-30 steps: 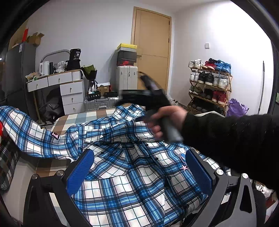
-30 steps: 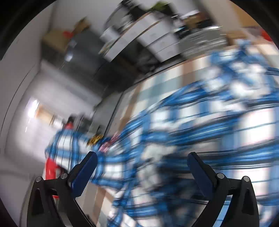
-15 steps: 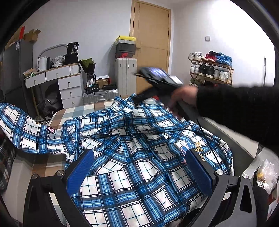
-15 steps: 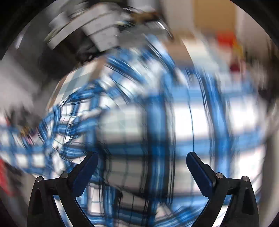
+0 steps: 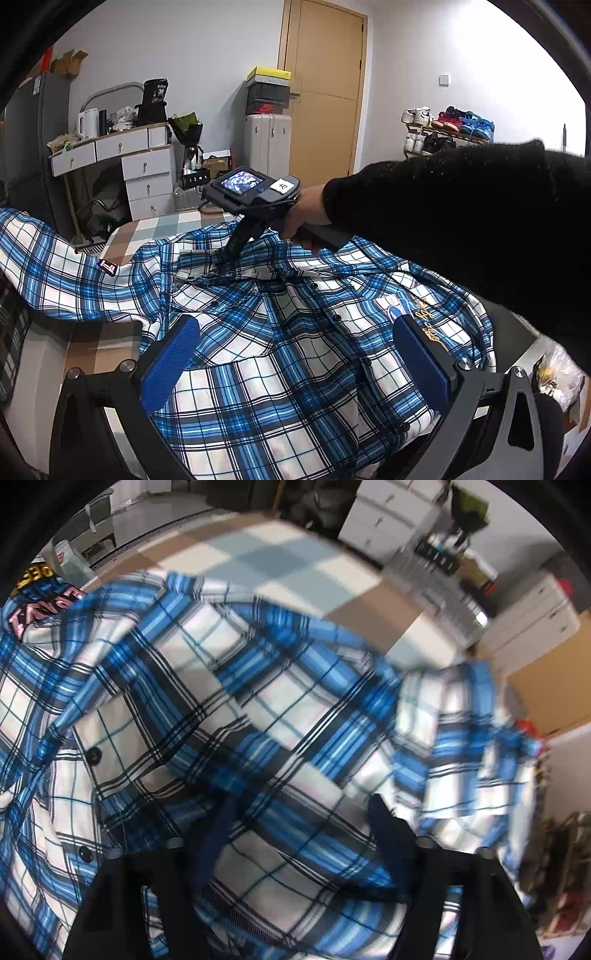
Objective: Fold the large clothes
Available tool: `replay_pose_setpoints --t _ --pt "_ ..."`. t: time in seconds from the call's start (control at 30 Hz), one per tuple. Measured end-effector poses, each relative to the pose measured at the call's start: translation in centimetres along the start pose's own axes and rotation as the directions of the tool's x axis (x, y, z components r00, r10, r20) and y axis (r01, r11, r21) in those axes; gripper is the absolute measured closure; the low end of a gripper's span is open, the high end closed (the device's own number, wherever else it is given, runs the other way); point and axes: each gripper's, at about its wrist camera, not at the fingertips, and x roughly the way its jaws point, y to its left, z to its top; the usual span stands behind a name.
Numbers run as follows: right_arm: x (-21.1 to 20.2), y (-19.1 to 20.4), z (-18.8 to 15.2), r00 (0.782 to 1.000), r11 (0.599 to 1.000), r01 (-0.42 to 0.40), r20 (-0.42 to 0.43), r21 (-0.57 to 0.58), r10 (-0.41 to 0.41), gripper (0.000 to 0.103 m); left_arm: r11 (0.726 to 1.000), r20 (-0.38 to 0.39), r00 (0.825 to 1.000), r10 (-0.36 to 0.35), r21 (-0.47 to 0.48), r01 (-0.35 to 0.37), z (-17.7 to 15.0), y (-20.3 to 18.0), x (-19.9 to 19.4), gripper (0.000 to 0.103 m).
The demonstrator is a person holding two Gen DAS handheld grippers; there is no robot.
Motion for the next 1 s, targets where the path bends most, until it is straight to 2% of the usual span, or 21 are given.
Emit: replay_pose_setpoints --t 0.03,0.1,0.2,0.3,0.47,0.57,0.67,0.7,0.73,0.77,0.8,0.87,0.93,1.0 --pt "0.3 -0.5 0.0 0.999 0.999 -0.040 -0.010 0.025 0.040 0.063 1.000 -0.004 1.000 -0.008 -0.006 0.007 0.0 0.1 0.0 0.001" --pt "0.1 -1.5 0.0 0.997 0.994 -0.078 0.001 0.073 0.078 0.101 1.000 -0.010 1.000 -0.014 -0.011 0.014 0.0 0.1 0.2 0.001" --pt "-1.5 -1.7 0.0 0.992 0.993 -0.080 0.104 0.081 0.072 0.102 1.000 -0.024 0.999 -0.021 -0.013 0.020 0.0 0.0 0.5 0.001" --pt "-3.1 -1.6 0.2 0.975 0.993 -0.077 0.215 0.088 0.057 0.103 1.000 -0.034 0.999 -0.025 -0.008 0.024 -0.1 -0.3 0.7 0.001" --pt "-3.6 -1.7 1.1 0.960 0.991 -0.045 0.281 0.128 0.008 0.102 1.000 -0.039 0.999 -0.020 0.009 0.020 -0.3 -0.7 0.8 0.001" --pt "-1.4 -0.6 3.0 0.969 0.979 -0.049 0.246 0.197 -0.002 0.102 1.000 -0.037 0.999 -0.013 0.016 0.014 -0.3 -0.8 0.8 0.001" --pt "0.2 -0.5 2.9 0.979 0.970 -0.091 0.200 0.226 0.045 0.093 1.000 -0.039 0.999 -0.008 0.010 0.008 -0.2 -0.5 0.7 0.001" --pt "0.3 -0.8 2.7 0.980 0.964 -0.106 0.188 0.244 0.061 0.063 1.000 -0.039 0.999 -0.011 0.004 0.011 -0.1 -0.4 0.7 0.001" --pt "0.1 -1.0 2.2 0.979 0.955 -0.120 0.195 0.270 0.067 0.016 1.000 -0.039 0.999 -0.015 -0.002 0.015 -0.1 -0.2 0.6 0.001" --pt "-1.0 -1.4 1.3 0.964 0.947 -0.153 0.251 0.281 0.082 0.005 1.000 -0.037 0.999 -0.016 -0.003 0.016 0.0 -0.2 0.5 0.001" --pt "-2.4 -2.1 0.2 0.942 0.937 -0.202 0.319 0.285 0.106 0.005 1.000 -0.033 0.999 -0.016 -0.003 0.016 0.0 -0.2 0.4 0.001" --pt "-4.7 -3.5 -1.8 0.911 0.911 -0.264 0.391 0.316 0.129 0.005 1.000 -0.024 1.000 -0.018 -0.003 0.018 0.0 -0.2 0.2 0.001" --pt "-6.6 -5.5 -4.2 0.894 0.874 -0.301 0.432 0.382 0.119 0.005 1.000 -0.017 1.000 -0.020 0.004 0.020 0.0 -0.4 0.1 0.001" --pt "-7.8 -7.1 -6.6 0.898 0.850 -0.298 0.429 0.434 0.095 0.005 1.000 -0.011 1.000 -0.017 0.011 0.017 0.0 -0.5 0.1 0.001"
